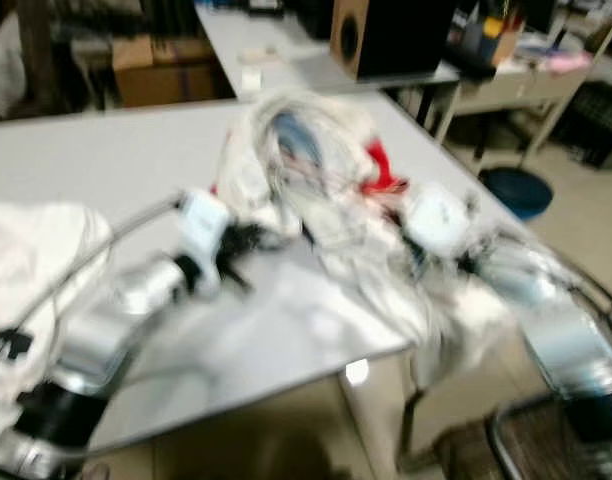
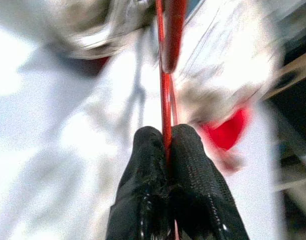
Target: Hang hanger
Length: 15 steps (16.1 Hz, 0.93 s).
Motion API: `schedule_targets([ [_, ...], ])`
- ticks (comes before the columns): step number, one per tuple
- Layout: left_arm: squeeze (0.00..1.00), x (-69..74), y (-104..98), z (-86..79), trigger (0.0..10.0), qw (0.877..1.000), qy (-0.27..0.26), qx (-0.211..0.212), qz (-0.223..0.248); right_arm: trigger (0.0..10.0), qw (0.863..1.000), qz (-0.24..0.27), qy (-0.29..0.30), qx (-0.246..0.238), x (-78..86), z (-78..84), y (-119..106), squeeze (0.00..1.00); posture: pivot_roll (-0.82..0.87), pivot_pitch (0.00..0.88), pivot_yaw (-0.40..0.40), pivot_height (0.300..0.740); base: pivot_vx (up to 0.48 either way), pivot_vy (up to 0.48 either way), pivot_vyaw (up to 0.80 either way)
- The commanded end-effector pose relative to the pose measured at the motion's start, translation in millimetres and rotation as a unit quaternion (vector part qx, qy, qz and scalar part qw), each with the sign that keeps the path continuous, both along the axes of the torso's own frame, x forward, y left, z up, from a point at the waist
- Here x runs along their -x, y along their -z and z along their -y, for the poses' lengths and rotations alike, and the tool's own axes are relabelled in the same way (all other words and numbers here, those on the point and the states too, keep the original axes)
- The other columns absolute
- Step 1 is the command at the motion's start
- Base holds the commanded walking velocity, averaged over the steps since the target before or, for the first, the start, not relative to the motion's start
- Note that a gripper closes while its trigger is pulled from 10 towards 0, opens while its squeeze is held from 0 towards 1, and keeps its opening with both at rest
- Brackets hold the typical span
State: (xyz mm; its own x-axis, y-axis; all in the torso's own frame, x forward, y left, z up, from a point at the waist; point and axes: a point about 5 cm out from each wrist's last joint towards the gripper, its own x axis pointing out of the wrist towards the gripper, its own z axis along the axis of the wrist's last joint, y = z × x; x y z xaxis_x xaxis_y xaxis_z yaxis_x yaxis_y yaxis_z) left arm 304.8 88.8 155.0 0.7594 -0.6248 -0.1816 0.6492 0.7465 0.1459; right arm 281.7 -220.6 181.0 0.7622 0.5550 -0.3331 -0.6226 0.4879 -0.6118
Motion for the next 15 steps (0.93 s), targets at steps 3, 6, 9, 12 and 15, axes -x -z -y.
schedule_targets([
  [3,1.00,-1.5,2.9,-13.8,10.0,0.999,-0.004,-0.053,-0.001,10.0,0.993,-0.078,-0.085,0.016,44.8,3.1,-21.5,0.00,-0.13,0.000,-0.039,0.740,0.000,0.000,0.00],
  [6,1.00,-5.8,3.1,-24.5,10.0,0.996,-0.003,-0.092,0.002,10.0,0.988,-0.123,-0.077,0.043,63.1,24.0,-36.7,0.00,-0.12,0.000,-0.050,0.740,0.000,0.000,0.00],
  [9,1.00,8.0,-0.8,-27.8,10.0,0.993,0.080,-0.090,-0.013,10.0,0.993,-0.099,-0.063,-0.007,73.4,44.5,-83.8,0.00,-0.12,0.000,-0.047,0.740,0.000,0.000,0.00],
  [12,1.00,34.8,1.2,-16.0,10.0,0.973,0.213,-0.088,-0.015,10.0,0.994,-0.042,-0.058,-0.077,67.9,44.3,-109.4,0.00,-0.12,0.000,-0.055,0.740,0.000,0.000,0.00],
  [15,1.00,49.7,-14.7,-10.9,10.0,0.972,0.235,-0.008,-0.009,10.0,0.993,-0.002,0.006,-0.117,51.6,44.3,-105.8,0.00,-0.10,0.000,-0.066,0.740,0.000,0.000,0.00],
])
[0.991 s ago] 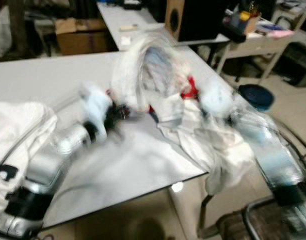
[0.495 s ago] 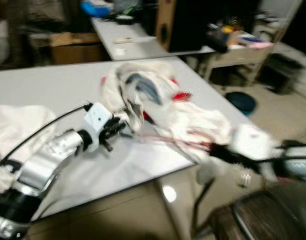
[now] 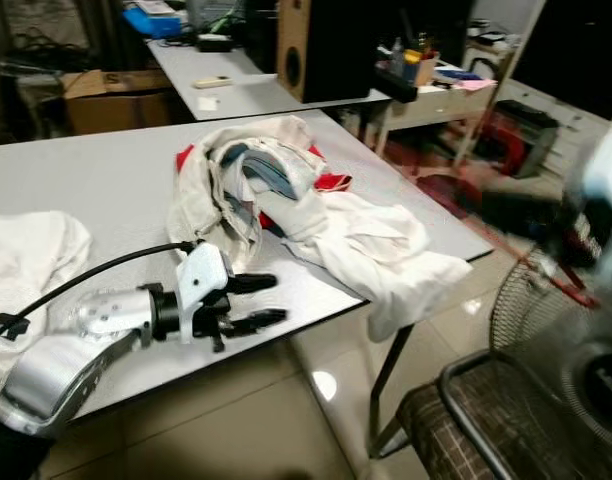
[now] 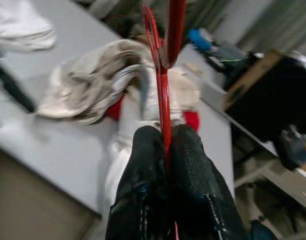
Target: Hang hanger
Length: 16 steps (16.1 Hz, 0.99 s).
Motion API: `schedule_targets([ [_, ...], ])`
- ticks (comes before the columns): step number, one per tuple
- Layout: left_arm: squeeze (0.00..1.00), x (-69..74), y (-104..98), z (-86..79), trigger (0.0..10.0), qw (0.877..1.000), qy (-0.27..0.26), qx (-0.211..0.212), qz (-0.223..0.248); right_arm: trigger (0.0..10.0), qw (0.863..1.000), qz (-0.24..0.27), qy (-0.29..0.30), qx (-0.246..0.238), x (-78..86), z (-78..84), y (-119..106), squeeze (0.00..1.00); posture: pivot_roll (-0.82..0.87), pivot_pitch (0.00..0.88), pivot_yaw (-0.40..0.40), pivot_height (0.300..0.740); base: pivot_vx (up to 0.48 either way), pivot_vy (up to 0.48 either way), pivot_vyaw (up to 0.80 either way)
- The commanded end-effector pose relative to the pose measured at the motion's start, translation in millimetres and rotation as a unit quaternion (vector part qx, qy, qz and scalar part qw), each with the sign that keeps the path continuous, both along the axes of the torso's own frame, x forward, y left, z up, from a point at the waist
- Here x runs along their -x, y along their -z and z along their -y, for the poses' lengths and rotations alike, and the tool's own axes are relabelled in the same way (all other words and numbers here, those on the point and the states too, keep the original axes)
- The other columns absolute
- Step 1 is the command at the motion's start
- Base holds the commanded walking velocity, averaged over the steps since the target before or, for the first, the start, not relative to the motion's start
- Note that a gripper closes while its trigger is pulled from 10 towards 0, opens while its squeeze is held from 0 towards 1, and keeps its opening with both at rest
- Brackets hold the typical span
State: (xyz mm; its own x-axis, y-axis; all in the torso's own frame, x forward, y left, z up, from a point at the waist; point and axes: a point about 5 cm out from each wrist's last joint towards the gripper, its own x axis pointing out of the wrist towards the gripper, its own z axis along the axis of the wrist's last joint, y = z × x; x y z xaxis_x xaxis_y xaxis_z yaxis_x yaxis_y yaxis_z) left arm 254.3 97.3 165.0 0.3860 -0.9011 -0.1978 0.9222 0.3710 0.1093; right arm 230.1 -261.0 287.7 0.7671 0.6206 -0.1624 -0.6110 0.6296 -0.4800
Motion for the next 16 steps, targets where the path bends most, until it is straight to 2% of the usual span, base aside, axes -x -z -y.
schedule_targets([
  [1,1.00,-0.9,-22.4,-9.1,10.0,0.997,-0.038,0.063,0.023,10.0,0.998,-0.005,0.049,-0.028,-11.4,-2.3,11.4,0.00,-0.10,0.000,-0.048,0.740,0.000,0.000,0.00],
  [2,1.00,-3.4,-31.9,-14.4,10.0,0.992,-0.072,0.096,0.039,10.0,0.996,-0.003,0.069,-0.048,-14.3,-5.8,16.5,0.00,-0.10,0.000,-0.031,0.740,0.000,0.000,0.00],
  [3,1.00,-5.1,-34.9,-16.6,10.0,0.989,-0.090,0.108,0.046,10.0,0.996,-0.004,0.076,-0.055,-15.1,-6.6,18.4,0.00,-0.10,0.000,-0.031,0.740,0.000,0.000,0.00],
  [4,0.92,-13.0,-41.6,-32.6,10.0,0.974,-0.168,0.140,0.053,10.0,0.989,-0.008,0.101,-0.104,-16.1,-18.3,29.5,0.00,-0.11,0.000,0.000,0.740,0.000,0.000,0.00],
  [5,0.65,-19.4,-46.9,-52.3,10.0,0.952,-0.250,0.156,0.077,10.0,0.981,-0.019,0.125,-0.147,-13.8,-36.1,45.3,0.00,-0.11,0.000,0.002,0.740,0.000,0.000,0.00],
  [6,0.36,-21.2,-46.4,-64.1,10.0,0.939,-0.300,0.138,0.092,10.0,0.975,-0.029,0.139,-0.173,-10.7,-48.4,56.2,0.00,-0.10,0.000,0.000,0.740,0.000,0.000,0.00],
  [7,0.07,-21.7,-39.1,-77.6,10.0,0.918,-0.369,0.107,0.094,10.0,0.970,-0.043,0.150,-0.185,-6.2,-65.7,74.5,0.00,-0.09,0.000,0.004,0.740,0.000,0.000,0.00],
  [8,0.00,-18.9,-33.1,-83.5,10.0,0.907,-0.401,0.084,0.097,10.0,0.967,-0.045,0.169,-0.187,-2.8,-76.8,87.7,0.00,-0.08,0.000,0.009,0.740,0.000,0.000,0.00],
  [10,0.00,-14.7,-29.3,-82.4,10.0,0.904,-0.411,0.082,0.087,10.0,0.962,-0.038,0.197,-0.185,-0.4,-82.0,97.5,0.00,-0.08,0.000,0.015,0.740,0.000,0.000,0.00],
  [11,0.00,-8.2,-19.9,-75.8,10.0,0.910,-0.403,0.070,0.072,10.0,0.959,-0.041,0.210,-0.186,5.1,-91.0,107.9,0.00,-0.09,0.000,0.040,0.740,0.000,0.000,0.00],
  [13,0.00,-2.8,-12.4,-70.1,10.0,0.912,-0.400,0.067,0.059,10.0,0.957,-0.048,0.213,-0.189,11.5,-97.7,113.8,0.00,-0.09,0.000,0.040,0.740,0.000,0.255,0.43],
  [16,0.00,0.8,-12.0,-68.8,10.0,0.902,-0.421,0.071,0.066,10.0,0.955,-0.052,0.204,-0.208,14.0,-103.6,119.4,0.00,-0.06,0.000,0.001,0.740,0.000,0.262,0.80],
])
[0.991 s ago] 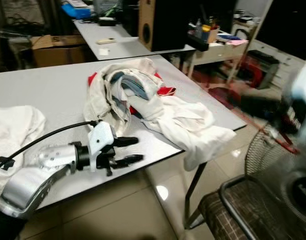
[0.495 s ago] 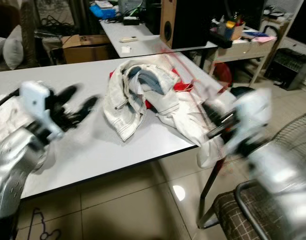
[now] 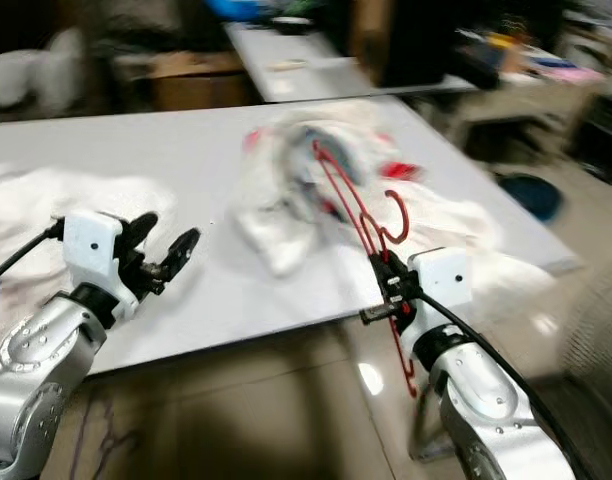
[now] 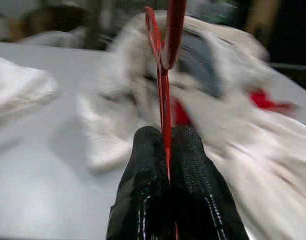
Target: Hang hanger
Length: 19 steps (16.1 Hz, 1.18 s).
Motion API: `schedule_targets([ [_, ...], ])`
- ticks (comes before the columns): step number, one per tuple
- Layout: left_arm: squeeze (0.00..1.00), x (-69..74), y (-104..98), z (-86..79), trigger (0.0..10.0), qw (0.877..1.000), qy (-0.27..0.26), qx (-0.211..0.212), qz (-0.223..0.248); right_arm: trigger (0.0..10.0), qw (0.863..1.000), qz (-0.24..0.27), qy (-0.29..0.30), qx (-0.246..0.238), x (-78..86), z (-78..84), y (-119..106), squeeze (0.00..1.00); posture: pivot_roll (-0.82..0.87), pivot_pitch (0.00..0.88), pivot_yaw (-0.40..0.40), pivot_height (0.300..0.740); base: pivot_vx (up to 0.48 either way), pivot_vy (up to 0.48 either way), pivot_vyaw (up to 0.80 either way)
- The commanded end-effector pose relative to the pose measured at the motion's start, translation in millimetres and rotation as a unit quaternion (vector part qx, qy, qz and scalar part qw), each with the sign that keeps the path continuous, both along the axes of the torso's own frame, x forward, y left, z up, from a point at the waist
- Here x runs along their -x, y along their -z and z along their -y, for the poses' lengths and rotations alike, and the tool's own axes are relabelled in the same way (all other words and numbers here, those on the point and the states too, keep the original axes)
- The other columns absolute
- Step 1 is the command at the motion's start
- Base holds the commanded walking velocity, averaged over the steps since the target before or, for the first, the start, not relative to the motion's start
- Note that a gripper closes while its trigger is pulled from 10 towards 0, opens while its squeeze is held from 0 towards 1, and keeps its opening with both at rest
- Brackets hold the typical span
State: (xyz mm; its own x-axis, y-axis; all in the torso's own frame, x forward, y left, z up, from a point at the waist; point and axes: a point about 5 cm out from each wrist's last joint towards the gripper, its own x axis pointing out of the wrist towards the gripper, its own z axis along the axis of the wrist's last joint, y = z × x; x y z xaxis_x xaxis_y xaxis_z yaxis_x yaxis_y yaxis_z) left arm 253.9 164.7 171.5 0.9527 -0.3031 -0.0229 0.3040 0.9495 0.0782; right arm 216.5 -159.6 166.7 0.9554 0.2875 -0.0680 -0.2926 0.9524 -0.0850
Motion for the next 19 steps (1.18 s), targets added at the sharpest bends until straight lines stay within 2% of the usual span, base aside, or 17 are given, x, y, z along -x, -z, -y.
schedule_targets([
  [1,0.00,0.0,-7.3,-2.7,10.0,1.000,-0.011,-0.005,0.014,10.0,1.000,0.008,-0.005,-0.006,-1.6,-3.0,-1.5,0.00,-0.06,0.000,0.000,0.740,0.000,0.259,0.80],
  [3,0.00,-1.8,-13.9,-3.4,10.0,1.000,-0.008,-0.003,0.020,10.0,0.999,0.014,-0.006,-0.030,-6.1,-7.1,-5.1,0.00,-0.06,0.000,0.003,0.740,0.000,0.263,0.68],
  [5,0.00,-1.3,-11.4,-3.6,10.0,1.000,-0.002,-0.011,0.015,10.0,0.999,0.013,-0.001,-0.042,-3.6,-8.5,-5.4,0.00,-0.06,0.000,0.007,0.740,0.000,0.262,0.22],
  [7,0.00,0.5,-9.4,-1.7,10.0,1.000,0.002,-0.009,0.012,10.0,0.996,-0.014,0.029,-0.080,0.6,-4.9,3.3,0.00,-0.07,0.000,0.005,0.740,0.000,0.262,0.00],
  [10,0.00,-0.5,-10.7,6.0,10.0,1.000,0.021,-0.008,0.010,10.0,0.993,-0.029,0.059,-0.101,-3.6,0.1,8.8,0.00,-0.06,0.000,0.011,0.740,0.000,0.257,0.00],
  [14,0.00,1.6,-4.0,2.2,10.0,1.000,0.018,-0.015,-0.002,10.0,0.996,-0.006,0.059,-0.073,4.3,-0.3,4.5,0.00,-0.08,0.000,0.022,0.740,0.000,0.260,0.00],
  [19,0.00,-0.6,-5.7,2.6,10.0,1.000,0.014,-0.012,0.000,10.0,0.996,-0.001,0.067,-0.057,-1.7,1.1,3.7,0.00,-0.08,0.000,0.024,0.740,0.000,0.258,0.00],
])
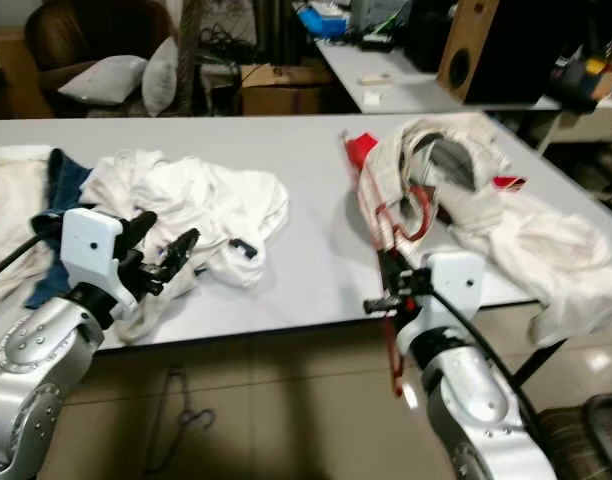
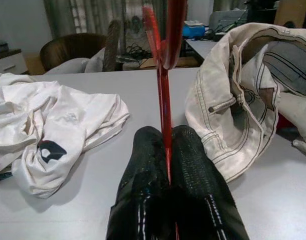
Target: Hang hanger
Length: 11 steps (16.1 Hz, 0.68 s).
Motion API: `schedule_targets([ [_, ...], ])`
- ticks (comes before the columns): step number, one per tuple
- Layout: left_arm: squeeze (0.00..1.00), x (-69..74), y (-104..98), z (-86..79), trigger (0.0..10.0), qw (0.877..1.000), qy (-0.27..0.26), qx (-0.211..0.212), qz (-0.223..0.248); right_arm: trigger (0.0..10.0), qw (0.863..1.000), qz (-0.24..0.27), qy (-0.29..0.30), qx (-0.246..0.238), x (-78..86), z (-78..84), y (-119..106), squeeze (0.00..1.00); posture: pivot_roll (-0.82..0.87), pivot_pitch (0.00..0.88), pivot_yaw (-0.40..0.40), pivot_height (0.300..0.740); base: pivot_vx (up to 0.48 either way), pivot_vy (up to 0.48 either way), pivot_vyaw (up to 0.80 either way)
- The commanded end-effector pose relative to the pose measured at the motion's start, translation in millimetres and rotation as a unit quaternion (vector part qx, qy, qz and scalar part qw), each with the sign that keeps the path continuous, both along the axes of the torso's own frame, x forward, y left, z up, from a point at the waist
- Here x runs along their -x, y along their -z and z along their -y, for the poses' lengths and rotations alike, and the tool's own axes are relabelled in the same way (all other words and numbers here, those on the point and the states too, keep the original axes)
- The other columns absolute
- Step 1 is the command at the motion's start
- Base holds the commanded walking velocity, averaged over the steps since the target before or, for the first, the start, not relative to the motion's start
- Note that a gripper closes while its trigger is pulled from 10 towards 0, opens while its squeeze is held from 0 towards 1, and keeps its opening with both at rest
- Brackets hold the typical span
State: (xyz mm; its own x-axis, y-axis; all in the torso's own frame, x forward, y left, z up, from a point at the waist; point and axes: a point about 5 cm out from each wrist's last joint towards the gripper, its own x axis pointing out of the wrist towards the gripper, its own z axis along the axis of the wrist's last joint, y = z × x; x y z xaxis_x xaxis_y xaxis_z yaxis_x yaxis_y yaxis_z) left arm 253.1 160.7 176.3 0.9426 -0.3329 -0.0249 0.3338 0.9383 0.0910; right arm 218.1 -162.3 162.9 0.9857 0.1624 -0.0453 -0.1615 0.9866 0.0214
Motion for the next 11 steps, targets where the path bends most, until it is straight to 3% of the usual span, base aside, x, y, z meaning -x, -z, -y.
schedule_targets([
  [1,0.00,-2.5,-0.3,-1.2,10.0,1.000,0.001,-0.007,-0.003,10.0,1.000,0.001,0.004,-0.001,1.2,-1.0,-0.6,0.00,-0.08,0.000,0.031,0.740,0.000,0.262,0.00],
  [4,0.00,-7.7,4.6,-0.3,10.0,1.000,0.008,-0.009,-0.011,10.0,0.999,-0.008,0.029,0.026,8.0,-0.2,3.4,0.00,-0.10,0.000,0.047,0.740,0.000,0.264,0.00],
  [11,0.00,-6.2,7.7,1.0,10.0,1.000,0.003,-0.002,-0.018,10.0,0.998,-0.005,0.024,0.057,0.7,0.6,0.9,0.00,-0.10,0.000,0.032,0.740,0.000,0.263,0.00],
])
